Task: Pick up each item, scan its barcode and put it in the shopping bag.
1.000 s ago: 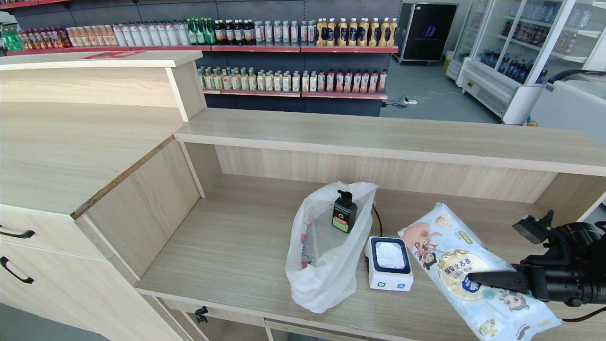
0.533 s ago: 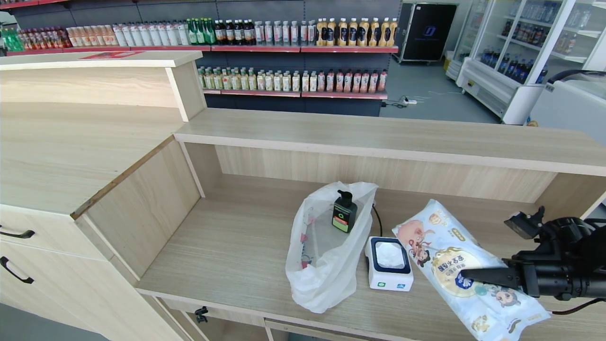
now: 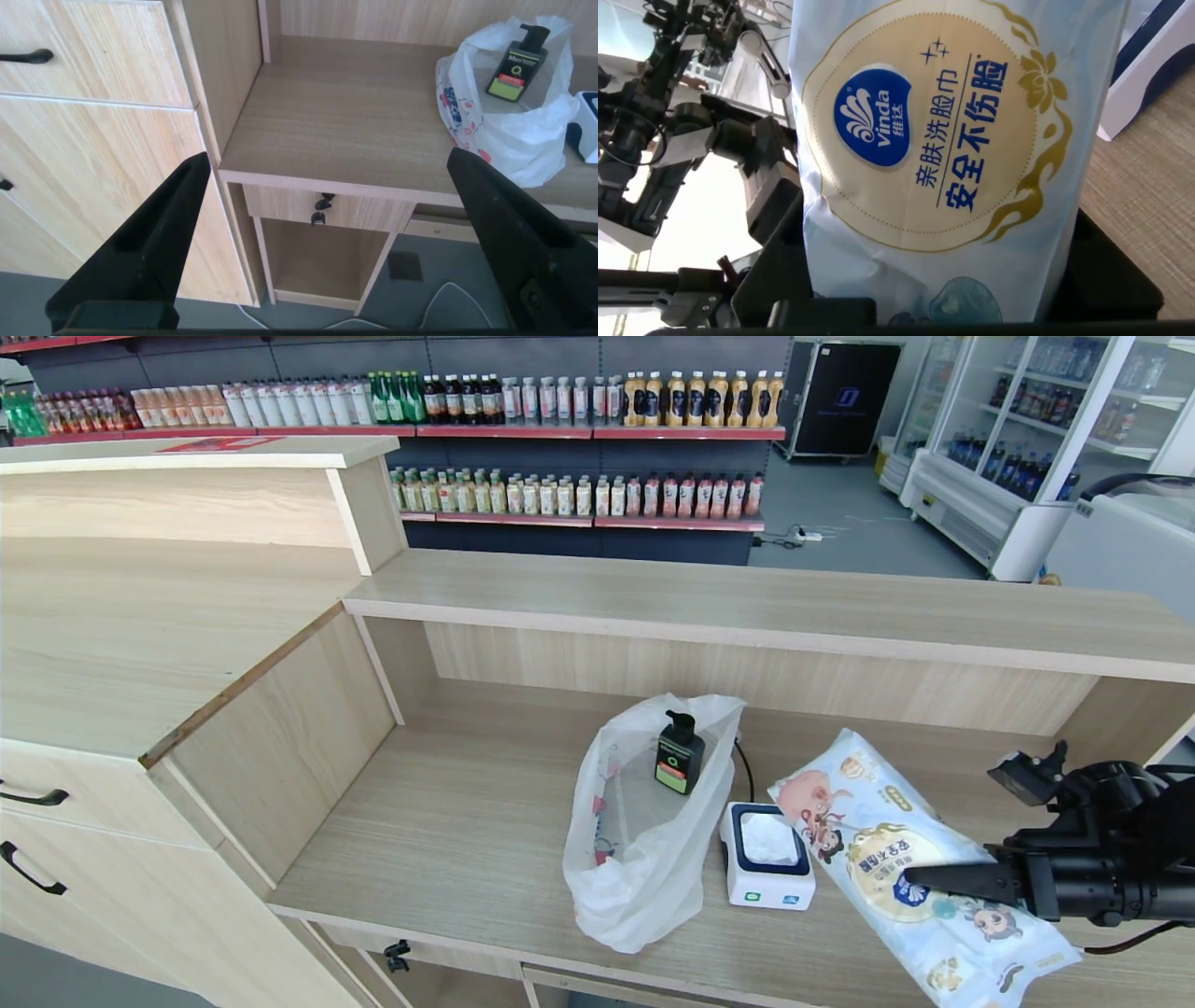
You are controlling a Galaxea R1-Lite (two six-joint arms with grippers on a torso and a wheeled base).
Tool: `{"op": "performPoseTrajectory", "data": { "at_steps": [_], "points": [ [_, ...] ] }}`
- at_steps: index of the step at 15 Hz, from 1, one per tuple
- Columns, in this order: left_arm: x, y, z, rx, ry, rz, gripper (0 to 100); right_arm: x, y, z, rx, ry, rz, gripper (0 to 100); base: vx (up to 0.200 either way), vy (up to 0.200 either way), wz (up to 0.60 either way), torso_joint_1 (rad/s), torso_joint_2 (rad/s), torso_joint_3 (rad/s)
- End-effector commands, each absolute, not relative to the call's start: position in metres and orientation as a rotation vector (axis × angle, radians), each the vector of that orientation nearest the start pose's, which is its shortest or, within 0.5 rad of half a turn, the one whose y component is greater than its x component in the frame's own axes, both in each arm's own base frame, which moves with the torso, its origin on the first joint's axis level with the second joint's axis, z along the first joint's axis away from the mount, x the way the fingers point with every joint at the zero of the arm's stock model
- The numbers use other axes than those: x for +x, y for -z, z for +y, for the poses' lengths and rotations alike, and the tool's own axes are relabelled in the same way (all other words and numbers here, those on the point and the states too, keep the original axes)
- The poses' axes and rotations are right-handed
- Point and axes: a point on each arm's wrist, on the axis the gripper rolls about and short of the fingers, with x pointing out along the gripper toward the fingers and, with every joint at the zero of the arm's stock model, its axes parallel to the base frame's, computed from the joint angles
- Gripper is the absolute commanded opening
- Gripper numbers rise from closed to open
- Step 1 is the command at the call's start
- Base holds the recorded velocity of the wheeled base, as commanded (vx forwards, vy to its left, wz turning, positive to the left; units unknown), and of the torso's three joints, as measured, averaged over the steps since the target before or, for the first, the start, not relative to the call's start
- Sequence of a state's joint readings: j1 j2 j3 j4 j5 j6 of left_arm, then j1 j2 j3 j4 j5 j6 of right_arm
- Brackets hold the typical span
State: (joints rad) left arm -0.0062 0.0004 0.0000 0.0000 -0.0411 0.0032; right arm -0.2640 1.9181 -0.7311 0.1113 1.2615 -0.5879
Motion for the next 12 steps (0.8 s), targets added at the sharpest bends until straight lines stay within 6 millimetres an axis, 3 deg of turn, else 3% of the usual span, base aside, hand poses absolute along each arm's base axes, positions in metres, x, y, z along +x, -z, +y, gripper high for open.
{"op": "performPoseTrajectory", "data": {
  "at_steps": [1,3,5,7,9,12],
  "points": [
    [-0.023,-0.076,-0.001,0.003,0.048,0.001,100,0.219,-0.117,-0.062,0.320,-0.956,0.513,0,0.000,0.000,0.00,0.000,0.00,0.000],
    [-0.023,-0.076,-0.001,0.003,0.048,0.001,100,0.162,-0.164,-0.066,0.220,-0.816,0.382,0,0.000,0.000,0.00,0.000,0.00,0.000],
    [-0.023,-0.076,-0.001,0.003,0.048,0.001,100,0.117,-0.183,-0.049,0.123,-0.757,0.297,0,0.000,0.000,0.00,0.000,0.00,0.000],
    [-0.023,-0.076,-0.001,0.003,0.048,0.001,100,0.105,-0.188,-0.042,0.077,-0.746,0.267,0,0.000,0.000,0.00,0.000,0.00,0.000],
    [-0.023,-0.076,-0.001,0.003,0.046,0.001,100,0.113,-0.196,-0.044,0.036,-0.640,0.343,0,0.000,0.000,0.00,0.000,0.00,0.000],
    [-0.023,-0.076,-0.001,0.003,0.048,0.001,100,0.113,-0.199,-0.035,0.070,-0.340,0.518,0,0.000,0.000,0.00,0.000,0.00,0.000]
  ]
}}
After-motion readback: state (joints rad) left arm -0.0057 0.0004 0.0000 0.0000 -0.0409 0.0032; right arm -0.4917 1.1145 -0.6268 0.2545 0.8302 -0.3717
